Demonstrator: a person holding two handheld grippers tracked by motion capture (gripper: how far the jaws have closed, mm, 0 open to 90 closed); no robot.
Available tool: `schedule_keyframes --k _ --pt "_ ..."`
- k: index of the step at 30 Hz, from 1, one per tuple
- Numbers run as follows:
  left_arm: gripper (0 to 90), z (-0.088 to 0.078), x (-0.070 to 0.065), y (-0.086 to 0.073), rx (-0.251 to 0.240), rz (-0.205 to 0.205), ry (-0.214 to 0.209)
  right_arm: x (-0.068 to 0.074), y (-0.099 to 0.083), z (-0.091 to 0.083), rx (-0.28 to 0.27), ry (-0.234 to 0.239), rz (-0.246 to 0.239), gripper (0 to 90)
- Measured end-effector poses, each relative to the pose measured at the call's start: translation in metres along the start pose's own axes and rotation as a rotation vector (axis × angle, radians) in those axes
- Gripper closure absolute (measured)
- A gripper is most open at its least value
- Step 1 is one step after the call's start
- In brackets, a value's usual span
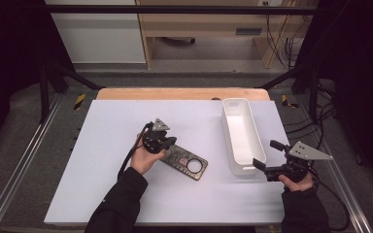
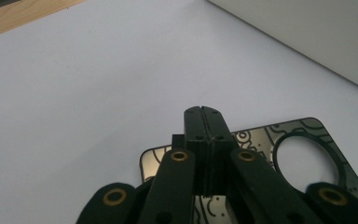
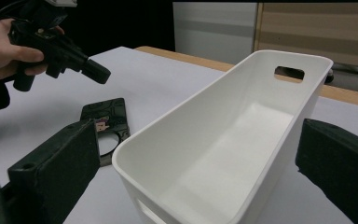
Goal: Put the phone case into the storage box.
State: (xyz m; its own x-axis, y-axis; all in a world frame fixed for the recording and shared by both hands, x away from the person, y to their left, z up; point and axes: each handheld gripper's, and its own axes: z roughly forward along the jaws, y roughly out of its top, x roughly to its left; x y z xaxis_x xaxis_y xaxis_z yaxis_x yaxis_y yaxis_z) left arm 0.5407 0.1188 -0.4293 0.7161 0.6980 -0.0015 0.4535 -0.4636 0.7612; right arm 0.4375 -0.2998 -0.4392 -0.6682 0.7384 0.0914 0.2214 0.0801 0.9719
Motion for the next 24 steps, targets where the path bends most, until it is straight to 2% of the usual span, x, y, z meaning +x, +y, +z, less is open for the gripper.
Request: schedule_keyframes --k 6,10,18,24 --pt "89.8 0.013 0.008 0.002 0.028 -0.019 0.023 0.0 0.0 0.0 0.0 0.001 0.001 0.4" --pt "89.8 0.022 0.011 -0.001 0.05 -0.015 0.037 0.0 0.0 0.0 -0.002 0.0 0.002 0.4" --pt "89.8 0.039 0.019 -0.005 0.08 -0.028 0.045 0.0 0.0 0.0 -0.001 0.001 0.001 0.4" --pt "89.8 0.049 0.021 -0.007 0.109 -0.014 0.049 -0.001 0.0 -0.001 -0.005 0.0 0.003 0.4"
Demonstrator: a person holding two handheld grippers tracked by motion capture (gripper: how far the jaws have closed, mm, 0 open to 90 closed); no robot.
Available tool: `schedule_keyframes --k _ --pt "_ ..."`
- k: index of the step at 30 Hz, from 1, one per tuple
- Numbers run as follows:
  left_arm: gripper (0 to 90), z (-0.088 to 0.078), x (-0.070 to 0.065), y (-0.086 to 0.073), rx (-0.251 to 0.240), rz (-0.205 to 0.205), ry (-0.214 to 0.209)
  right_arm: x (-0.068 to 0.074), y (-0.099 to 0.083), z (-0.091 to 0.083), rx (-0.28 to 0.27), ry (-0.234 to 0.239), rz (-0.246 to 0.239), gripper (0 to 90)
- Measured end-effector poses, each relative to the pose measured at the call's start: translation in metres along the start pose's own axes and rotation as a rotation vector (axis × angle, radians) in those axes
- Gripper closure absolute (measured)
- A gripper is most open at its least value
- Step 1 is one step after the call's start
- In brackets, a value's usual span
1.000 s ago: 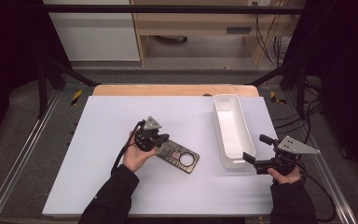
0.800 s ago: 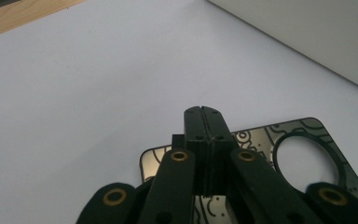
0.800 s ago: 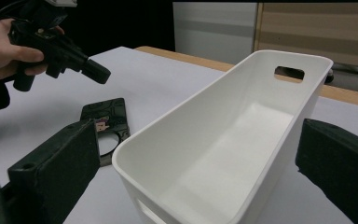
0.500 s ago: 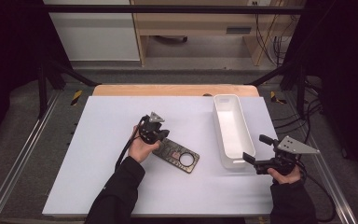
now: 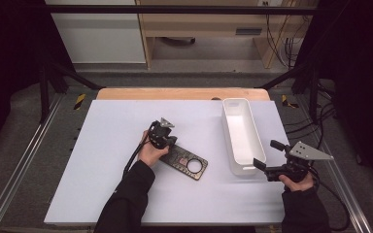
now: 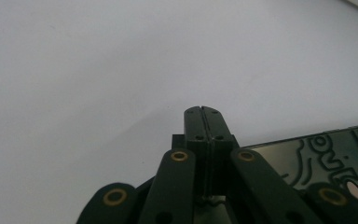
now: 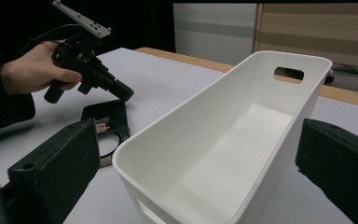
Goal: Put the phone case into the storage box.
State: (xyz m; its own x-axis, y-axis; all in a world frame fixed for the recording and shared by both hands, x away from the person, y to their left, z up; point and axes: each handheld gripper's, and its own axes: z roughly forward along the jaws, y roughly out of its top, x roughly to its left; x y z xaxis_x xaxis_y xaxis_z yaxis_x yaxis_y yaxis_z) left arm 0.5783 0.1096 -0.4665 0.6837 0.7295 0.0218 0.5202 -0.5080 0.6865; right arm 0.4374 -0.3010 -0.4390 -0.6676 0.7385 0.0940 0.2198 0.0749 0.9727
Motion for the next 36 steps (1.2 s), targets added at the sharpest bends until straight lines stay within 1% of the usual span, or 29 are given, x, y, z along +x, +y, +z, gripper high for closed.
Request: schedule_keyframes --k 8,16,21,28,30,33,36 --pt "89.8 0.005 0.002 0.002 0.033 0.019 0.001 0.0 0.0 0.0 0.0 0.001 -0.001 0.4" --pt "89.9 0.005 0.002 0.004 0.054 0.06 -0.008 0.0 0.0 0.0 0.001 0.002 -0.001 0.4" --pt "89.9 0.002 0.003 0.002 0.077 0.071 -0.021 0.0 0.0 0.0 0.001 0.005 -0.001 0.4" --pt "90.0 -0.005 0.001 -0.001 0.109 0.088 -0.027 0.0 0.0 0.0 -0.001 0.005 -0.002 0.4" --pt "90.0 -0.007 0.001 -0.004 0.109 0.09 -0.031 0.0 0.0 0.0 -0.001 0.004 -0.002 0.4" --pt "90.0 -0.011 0.001 -0.008 0.104 0.082 -0.04 0.001 0.0 0.0 0.0 0.003 -0.002 0.4" --pt "90.0 -0.015 -0.002 -0.013 0.106 0.086 -0.039 0.001 0.0 0.0 0.001 0.004 -0.002 0.4"
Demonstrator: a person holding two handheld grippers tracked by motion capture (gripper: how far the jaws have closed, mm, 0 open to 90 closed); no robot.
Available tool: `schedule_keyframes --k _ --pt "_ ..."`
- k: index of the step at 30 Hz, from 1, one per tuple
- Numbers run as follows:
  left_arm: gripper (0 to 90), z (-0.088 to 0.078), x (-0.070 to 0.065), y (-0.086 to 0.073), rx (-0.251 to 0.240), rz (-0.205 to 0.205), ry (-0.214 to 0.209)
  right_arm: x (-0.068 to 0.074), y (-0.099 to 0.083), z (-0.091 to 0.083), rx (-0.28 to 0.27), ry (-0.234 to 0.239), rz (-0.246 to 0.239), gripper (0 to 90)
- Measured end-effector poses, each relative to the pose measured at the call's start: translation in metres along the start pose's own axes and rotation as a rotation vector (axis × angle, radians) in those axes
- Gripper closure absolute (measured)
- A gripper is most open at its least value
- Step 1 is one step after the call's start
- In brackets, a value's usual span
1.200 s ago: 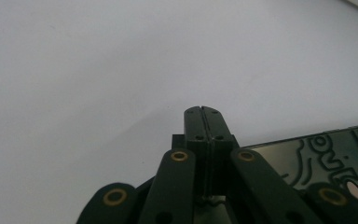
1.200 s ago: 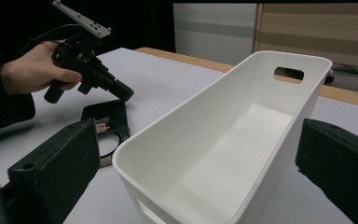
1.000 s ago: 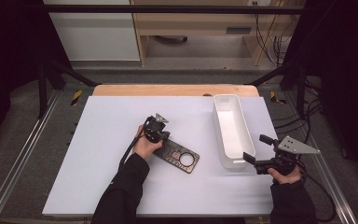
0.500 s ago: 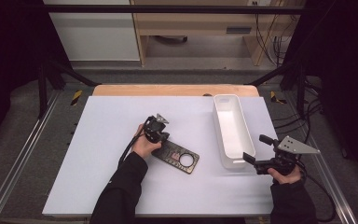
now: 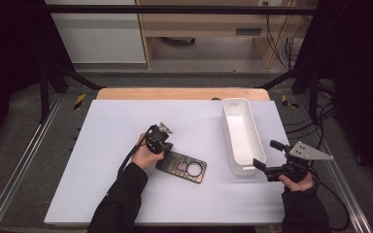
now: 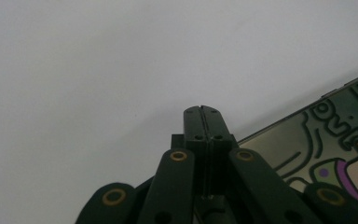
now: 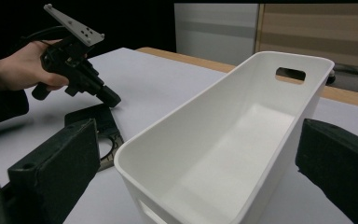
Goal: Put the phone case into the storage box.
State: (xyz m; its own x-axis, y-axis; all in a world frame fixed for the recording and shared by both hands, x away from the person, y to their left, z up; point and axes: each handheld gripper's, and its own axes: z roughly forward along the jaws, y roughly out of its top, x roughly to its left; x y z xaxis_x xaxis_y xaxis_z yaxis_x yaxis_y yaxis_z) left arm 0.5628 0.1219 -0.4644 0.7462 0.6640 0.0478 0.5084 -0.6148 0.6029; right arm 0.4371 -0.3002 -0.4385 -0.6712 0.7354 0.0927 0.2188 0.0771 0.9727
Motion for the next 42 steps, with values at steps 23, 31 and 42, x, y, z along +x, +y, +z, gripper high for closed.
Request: schedule_keyframes --k 23,31,42 --pt "90.0 -0.024 -0.023 -0.03 0.01 0.028 0.004 0.001 0.001 0.0 -0.004 -0.001 -0.002 0.4" --pt "90.0 -0.027 -0.027 -0.035 -0.003 0.024 0.006 0.001 0.0 0.0 -0.003 0.0 -0.003 0.4" --pt "90.0 -0.052 -0.052 -0.03 -0.146 0.021 -0.03 0.001 0.0 0.0 -0.004 0.001 -0.004 0.4"
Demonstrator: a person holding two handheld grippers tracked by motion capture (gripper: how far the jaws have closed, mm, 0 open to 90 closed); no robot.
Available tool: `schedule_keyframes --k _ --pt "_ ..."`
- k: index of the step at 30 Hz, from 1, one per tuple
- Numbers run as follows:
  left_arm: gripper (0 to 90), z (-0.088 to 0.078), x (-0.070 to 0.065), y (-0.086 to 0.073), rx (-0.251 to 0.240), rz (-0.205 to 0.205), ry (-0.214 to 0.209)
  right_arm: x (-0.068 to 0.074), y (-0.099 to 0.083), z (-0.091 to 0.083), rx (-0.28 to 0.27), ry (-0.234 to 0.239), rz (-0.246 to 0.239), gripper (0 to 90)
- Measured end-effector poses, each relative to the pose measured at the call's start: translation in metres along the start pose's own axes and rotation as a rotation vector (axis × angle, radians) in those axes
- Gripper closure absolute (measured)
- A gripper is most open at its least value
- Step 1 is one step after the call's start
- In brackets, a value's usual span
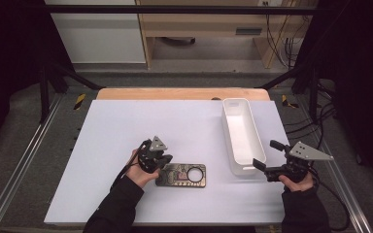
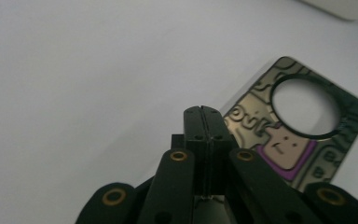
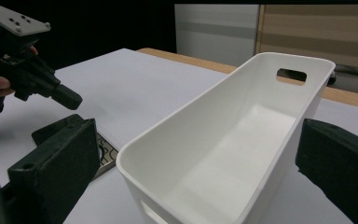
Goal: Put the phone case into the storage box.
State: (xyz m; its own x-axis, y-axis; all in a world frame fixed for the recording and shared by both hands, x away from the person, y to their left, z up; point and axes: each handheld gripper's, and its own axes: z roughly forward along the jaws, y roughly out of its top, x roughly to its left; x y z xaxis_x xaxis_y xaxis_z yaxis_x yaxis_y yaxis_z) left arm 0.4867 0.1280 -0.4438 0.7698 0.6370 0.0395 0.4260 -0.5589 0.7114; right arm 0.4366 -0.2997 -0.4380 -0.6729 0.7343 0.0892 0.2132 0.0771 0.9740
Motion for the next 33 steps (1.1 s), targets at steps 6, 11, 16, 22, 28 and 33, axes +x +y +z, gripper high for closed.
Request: schedule_keyframes --k 6,11,16,22,28,33 --pt "90.0 0.001 -0.029 0.002 -0.015 0.04 -0.042 0.0 0.0 0.0 0.0 0.001 0.003 0.4" --pt "90.0 0.007 -0.05 0.003 -0.008 0.076 -0.082 0.0 0.001 -0.001 -0.003 0.002 0.005 0.4" --pt "90.0 0.017 -0.068 0.002 0.022 0.114 -0.12 0.0 0.001 -0.001 -0.002 0.003 0.004 0.4" --pt "90.0 0.025 -0.082 0.001 0.047 0.142 -0.152 0.0 0.001 -0.001 -0.001 0.002 0.005 0.4" --pt "90.0 0.034 -0.092 0.0 0.076 0.177 -0.168 0.0 0.001 -0.001 -0.002 0.003 0.005 0.4" --pt "90.0 0.038 -0.094 -0.001 0.085 0.189 -0.167 0.0 0.001 -0.002 -0.005 0.001 0.005 0.4"
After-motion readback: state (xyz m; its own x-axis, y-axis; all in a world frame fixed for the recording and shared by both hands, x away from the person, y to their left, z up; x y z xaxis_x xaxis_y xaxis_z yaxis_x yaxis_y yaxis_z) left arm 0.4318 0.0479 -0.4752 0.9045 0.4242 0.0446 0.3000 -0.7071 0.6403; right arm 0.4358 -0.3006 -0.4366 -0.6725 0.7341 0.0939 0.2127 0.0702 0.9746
